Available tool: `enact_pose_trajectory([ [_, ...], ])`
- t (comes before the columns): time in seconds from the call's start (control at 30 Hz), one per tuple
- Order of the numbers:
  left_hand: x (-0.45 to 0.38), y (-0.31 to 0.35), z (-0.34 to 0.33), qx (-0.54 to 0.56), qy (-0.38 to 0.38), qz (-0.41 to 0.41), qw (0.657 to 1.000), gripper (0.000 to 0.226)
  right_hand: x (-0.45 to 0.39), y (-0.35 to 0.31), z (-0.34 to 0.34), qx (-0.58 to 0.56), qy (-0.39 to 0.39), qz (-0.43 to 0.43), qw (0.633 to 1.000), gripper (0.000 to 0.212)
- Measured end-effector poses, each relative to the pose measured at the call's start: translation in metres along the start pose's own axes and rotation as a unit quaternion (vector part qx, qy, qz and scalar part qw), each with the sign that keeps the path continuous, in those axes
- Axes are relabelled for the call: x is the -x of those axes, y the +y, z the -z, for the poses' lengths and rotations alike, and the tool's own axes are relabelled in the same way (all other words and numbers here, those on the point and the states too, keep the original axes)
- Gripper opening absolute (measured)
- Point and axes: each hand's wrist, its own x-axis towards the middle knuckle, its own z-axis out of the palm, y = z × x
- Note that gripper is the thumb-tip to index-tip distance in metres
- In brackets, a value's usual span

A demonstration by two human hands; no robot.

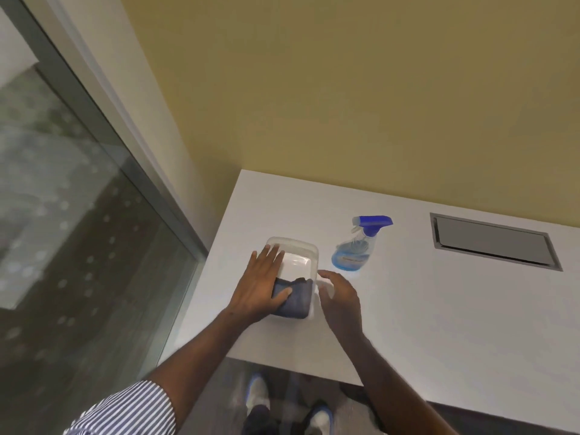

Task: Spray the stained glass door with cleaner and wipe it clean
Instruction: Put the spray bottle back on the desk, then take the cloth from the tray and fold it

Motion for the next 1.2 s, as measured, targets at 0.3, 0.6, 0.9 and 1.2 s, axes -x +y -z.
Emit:
enact_pose_trajectory([
  [0.3, 0.030, -0.044, -0.020, -0.036, -0.033, -0.006, 0.999, 0.101, -0.020, -0.022, -0.057, 0.397, -0.166, 0.105, 0.897, 0.047],
  [0.6, 0.028, -0.049, -0.029, -0.068, -0.085, 0.035, 0.993, 0.110, -0.039, -0.034, -0.074, 0.489, -0.248, 0.044, 0.835, 0.040],
  [0.9, 0.028, -0.053, -0.036, -0.049, -0.052, 0.031, 0.997, 0.115, -0.049, -0.037, -0.082, 0.466, -0.255, -0.002, 0.847, 0.025],
  [1.2, 0.029, -0.058, -0.046, -0.047, -0.024, 0.021, 0.998, 0.116, -0.042, -0.023, -0.087, 0.442, -0.224, 0.000, 0.869, 0.025],
])
